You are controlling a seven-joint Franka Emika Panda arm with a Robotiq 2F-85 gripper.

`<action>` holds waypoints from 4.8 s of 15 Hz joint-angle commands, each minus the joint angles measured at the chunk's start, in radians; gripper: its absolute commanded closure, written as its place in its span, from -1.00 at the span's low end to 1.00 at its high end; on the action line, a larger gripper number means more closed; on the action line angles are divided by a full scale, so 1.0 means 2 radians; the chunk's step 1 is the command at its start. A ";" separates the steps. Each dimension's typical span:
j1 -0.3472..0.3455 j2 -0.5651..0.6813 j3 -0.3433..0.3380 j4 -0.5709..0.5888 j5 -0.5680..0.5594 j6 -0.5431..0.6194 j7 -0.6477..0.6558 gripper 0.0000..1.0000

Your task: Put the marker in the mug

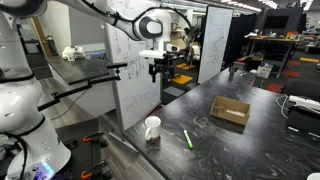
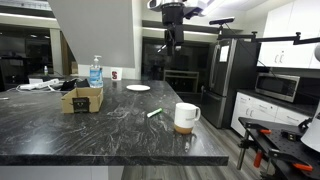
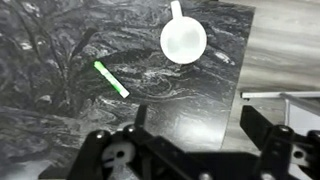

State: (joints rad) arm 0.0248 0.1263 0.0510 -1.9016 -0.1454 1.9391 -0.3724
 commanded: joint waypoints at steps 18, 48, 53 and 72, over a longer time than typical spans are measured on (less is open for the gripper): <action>-0.070 0.175 -0.010 0.070 -0.058 0.147 -0.233 -1.00; -0.191 0.344 0.021 0.150 0.036 0.253 -0.543 -0.86; -0.191 0.366 0.019 0.164 0.035 0.249 -0.539 -0.62; -0.108 0.298 -0.071 0.133 -0.103 0.238 -0.461 0.90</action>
State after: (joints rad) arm -0.2564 0.7978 -0.0176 -1.5730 -0.2531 2.4466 -1.3606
